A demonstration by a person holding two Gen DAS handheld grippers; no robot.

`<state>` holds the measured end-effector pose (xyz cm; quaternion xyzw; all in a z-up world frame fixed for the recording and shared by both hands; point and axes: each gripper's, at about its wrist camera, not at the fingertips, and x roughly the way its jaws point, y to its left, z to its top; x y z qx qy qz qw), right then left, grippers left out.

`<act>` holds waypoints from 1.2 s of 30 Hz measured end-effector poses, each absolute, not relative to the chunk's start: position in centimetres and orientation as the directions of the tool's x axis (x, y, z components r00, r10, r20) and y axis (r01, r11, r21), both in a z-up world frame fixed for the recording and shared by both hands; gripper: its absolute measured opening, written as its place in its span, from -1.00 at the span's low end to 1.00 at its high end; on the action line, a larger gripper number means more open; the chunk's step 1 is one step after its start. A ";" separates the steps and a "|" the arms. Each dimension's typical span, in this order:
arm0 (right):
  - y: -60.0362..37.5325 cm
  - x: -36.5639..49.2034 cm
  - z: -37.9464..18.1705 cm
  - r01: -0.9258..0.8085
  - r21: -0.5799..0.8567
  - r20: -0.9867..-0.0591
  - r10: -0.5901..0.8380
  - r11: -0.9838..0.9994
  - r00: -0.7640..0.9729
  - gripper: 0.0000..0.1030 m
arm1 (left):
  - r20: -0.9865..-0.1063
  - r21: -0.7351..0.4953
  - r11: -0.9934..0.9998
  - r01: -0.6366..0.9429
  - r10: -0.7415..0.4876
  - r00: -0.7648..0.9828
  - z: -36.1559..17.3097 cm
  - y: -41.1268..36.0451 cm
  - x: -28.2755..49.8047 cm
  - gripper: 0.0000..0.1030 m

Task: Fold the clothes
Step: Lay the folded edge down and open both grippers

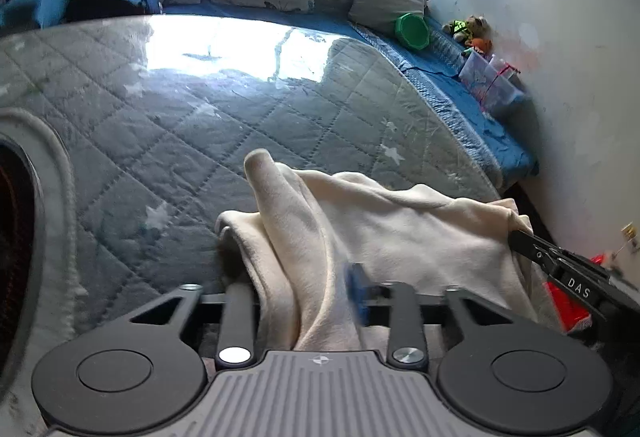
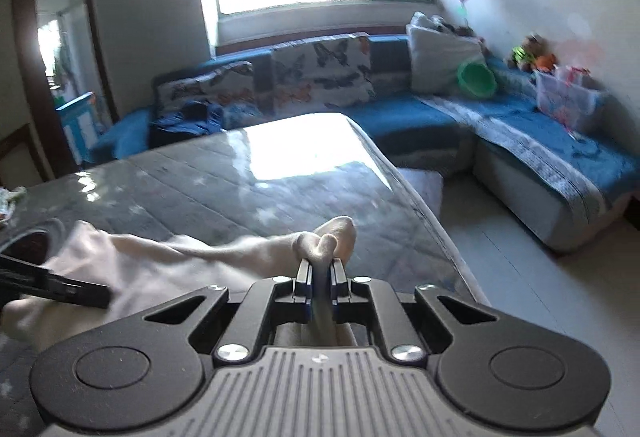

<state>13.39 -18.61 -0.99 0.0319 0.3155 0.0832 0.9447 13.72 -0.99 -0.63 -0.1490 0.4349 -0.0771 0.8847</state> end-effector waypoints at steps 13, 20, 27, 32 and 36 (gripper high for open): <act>-17.2 13.6 -1.3 -0.116 0.016 -0.592 0.103 0.993 0.800 -0.23 | -0.719 -0.205 0.976 -0.078 -0.096 0.689 0.9 -0.5 14.4 0.14; -14.0 15.1 -1.8 -0.184 0.030 -0.599 0.165 0.982 0.783 -0.22 | -0.719 -0.200 0.978 -0.060 -0.104 0.688 1.0 -1.7 16.3 0.10; -12.6 16.3 -3.4 -0.180 0.030 -0.623 0.159 0.983 0.765 -0.18 | -0.736 -0.170 0.984 -0.045 -0.096 0.670 -0.7 -2.3 17.7 0.10; -12.3 16.1 -3.7 -0.186 0.013 -0.620 0.154 0.982 0.769 -0.01 | -0.733 -0.152 0.988 -0.032 -0.091 0.674 -0.9 -2.5 17.7 0.13; -12.0 15.4 -3.1 -0.196 0.002 -0.613 0.156 0.981 0.774 0.22 | -0.724 -0.143 0.989 -0.031 -0.084 0.684 -0.6 -2.6 17.1 0.14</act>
